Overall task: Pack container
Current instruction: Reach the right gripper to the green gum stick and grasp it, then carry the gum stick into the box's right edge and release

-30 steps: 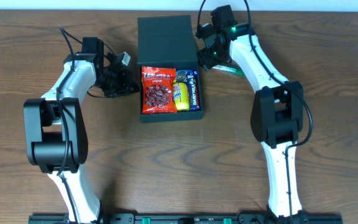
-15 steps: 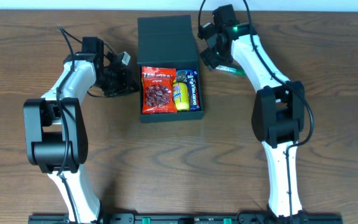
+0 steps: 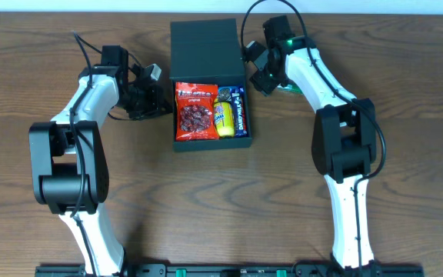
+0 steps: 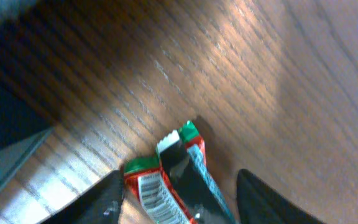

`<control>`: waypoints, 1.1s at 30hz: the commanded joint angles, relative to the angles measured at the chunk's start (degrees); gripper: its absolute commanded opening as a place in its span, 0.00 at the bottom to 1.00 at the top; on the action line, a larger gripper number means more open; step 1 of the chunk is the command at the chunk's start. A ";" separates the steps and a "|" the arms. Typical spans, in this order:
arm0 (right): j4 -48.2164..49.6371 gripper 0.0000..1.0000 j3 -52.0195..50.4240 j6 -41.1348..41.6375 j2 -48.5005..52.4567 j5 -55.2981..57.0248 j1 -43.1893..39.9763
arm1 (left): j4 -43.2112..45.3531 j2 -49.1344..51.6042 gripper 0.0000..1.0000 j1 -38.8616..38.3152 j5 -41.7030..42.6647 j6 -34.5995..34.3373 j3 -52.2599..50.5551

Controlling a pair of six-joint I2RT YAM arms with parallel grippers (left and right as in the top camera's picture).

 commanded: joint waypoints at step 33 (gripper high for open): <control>-9.68 0.01 12.59 24.57 -2.10 4.76 -0.61 | 0.11 0.42 0.06 -0.28 0.42 -1.55 -0.37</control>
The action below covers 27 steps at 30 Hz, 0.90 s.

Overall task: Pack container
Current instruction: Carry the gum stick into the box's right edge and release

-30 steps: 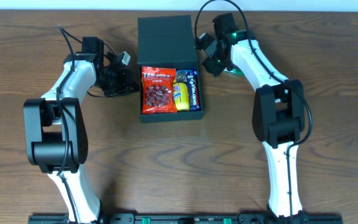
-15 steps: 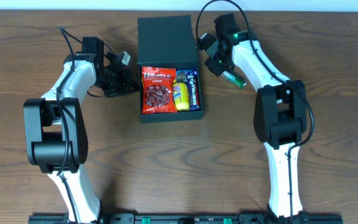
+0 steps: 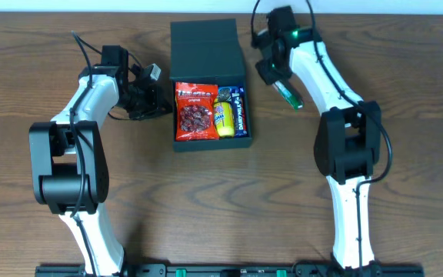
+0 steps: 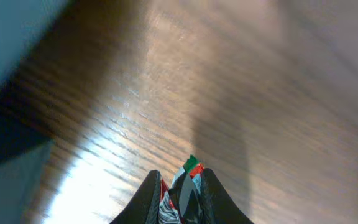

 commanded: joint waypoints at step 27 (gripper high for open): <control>-18.56 0.01 16.76 42.93 -0.74 5.20 17.40 | 0.00 0.42 0.07 -0.26 0.44 -0.31 -0.37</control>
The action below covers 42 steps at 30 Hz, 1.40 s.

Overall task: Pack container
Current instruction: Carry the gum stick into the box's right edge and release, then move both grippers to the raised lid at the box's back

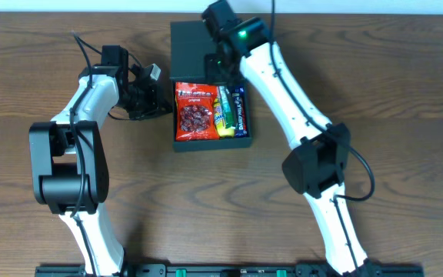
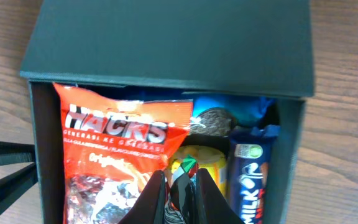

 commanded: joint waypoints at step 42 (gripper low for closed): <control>5.11 0.01 -2.16 -7.61 -3.98 -7.54 -17.46 | 8.74 0.42 0.06 -0.26 0.42 -6.69 0.22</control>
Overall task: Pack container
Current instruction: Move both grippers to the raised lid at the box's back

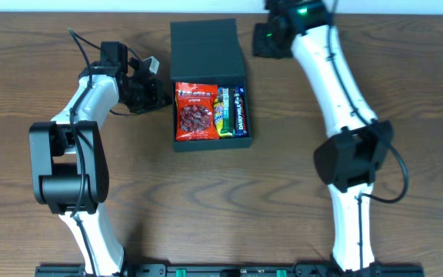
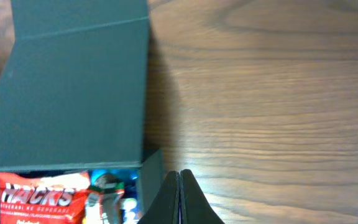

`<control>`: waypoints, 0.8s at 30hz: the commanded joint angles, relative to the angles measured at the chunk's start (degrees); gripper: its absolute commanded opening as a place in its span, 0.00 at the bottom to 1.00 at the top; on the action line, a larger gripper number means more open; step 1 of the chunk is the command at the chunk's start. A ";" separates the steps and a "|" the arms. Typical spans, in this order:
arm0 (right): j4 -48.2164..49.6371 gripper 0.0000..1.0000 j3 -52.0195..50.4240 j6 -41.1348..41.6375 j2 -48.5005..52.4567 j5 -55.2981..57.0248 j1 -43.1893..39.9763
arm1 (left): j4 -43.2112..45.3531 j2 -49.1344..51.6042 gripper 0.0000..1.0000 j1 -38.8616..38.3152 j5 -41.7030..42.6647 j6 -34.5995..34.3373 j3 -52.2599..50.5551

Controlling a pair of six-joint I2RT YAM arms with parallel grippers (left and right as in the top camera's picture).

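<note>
The dark box (image 1: 208, 142) stands at the table's middle back, its lid (image 1: 204, 46) folded open behind it. Inside lie a red Hacks bag (image 1: 194, 112), a green-and-red packet over a yellow one (image 1: 223, 112) and a blue milk bar (image 1: 239, 111). My right gripper (image 1: 270, 40) hangs right of the lid, shut and empty; in the right wrist view its fingertips (image 2: 180, 179) meet over bare wood beside the box corner. My left gripper (image 1: 151, 91) sits just left of the box, looking open and holding nothing.
Brown wooden tabletop (image 1: 406, 115) all round the box. The left arm (image 1: 91, 92) lies along the left side, the right arm (image 1: 333, 77) runs down the right side. The open lid (image 2: 73, 87) fills the upper left of the wrist view.
My right gripper was over the box, shut on the green-and-red packet. Now it is right of the lid, shut and empty, and the packet lies in the box. The left gripper shifted slightly.
The right gripper stood open around a green-and-red packet on the table right of the box. Then it was shut on the packet, then held it over the box's contents. Now the packet lies among the snacks and the gripper is off to the right.
</note>
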 commanded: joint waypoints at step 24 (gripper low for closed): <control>20.70 0.01 -19.17 -1.40 1.40 -23.06 -7.10 | 16.92 0.55 0.06 3.45 -11.08 -23.63 1.44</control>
